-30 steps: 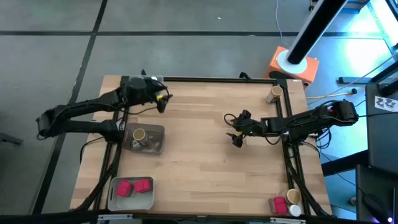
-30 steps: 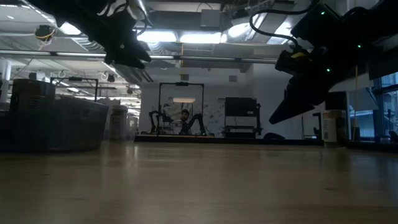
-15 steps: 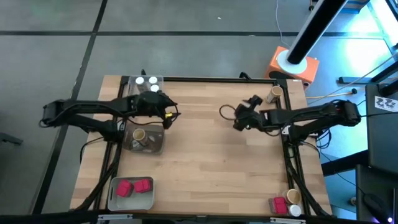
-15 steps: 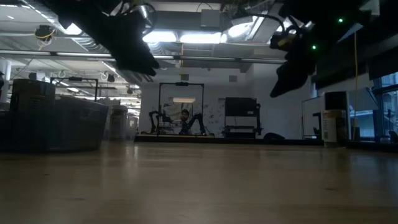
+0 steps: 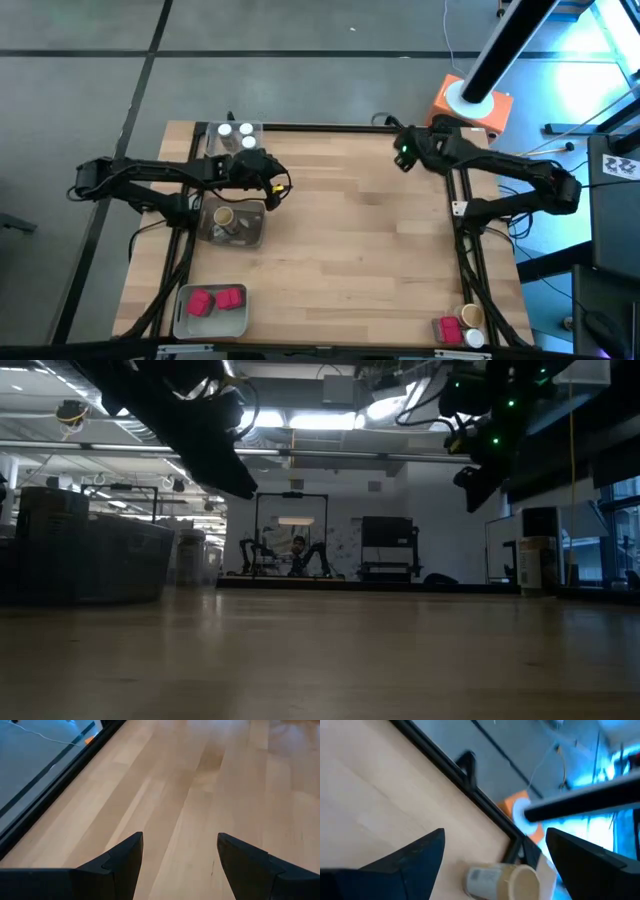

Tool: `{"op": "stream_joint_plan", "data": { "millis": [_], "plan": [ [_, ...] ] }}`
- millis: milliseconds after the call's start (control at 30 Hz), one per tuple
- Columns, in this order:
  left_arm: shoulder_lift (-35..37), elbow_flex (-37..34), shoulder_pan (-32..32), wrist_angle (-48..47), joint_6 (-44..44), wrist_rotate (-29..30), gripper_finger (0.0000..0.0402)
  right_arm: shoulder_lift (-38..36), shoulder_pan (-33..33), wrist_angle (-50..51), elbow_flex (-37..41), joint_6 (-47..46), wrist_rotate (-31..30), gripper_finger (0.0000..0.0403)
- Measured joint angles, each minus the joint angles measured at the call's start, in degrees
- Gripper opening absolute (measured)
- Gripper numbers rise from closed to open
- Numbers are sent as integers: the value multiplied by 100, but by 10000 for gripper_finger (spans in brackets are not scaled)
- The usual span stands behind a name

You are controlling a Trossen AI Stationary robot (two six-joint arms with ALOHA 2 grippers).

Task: Sort spices by type
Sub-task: Put the top brown spice bottle into the black bin

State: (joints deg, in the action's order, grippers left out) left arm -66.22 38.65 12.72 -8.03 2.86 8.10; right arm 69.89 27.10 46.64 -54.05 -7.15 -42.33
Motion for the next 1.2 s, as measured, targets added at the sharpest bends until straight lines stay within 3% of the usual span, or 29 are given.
{"op": "stream_joint_plan", "data": {
  "millis": [267, 500, 1200],
  "plan": [
    [0, 0, 1, 20, -79, 0, 237, 55, 1396, 811, -580, 16, 1198, 344],
    [0, 0, 1, 128, -95, 0, 237, 590, 2198, 1680, -907, 72, 1396, 344],
    [7, -5, 1, 121, -131, 0, 237, 1837, 2283, 2135, -944, -454, 1089, 344]
  ]
}}
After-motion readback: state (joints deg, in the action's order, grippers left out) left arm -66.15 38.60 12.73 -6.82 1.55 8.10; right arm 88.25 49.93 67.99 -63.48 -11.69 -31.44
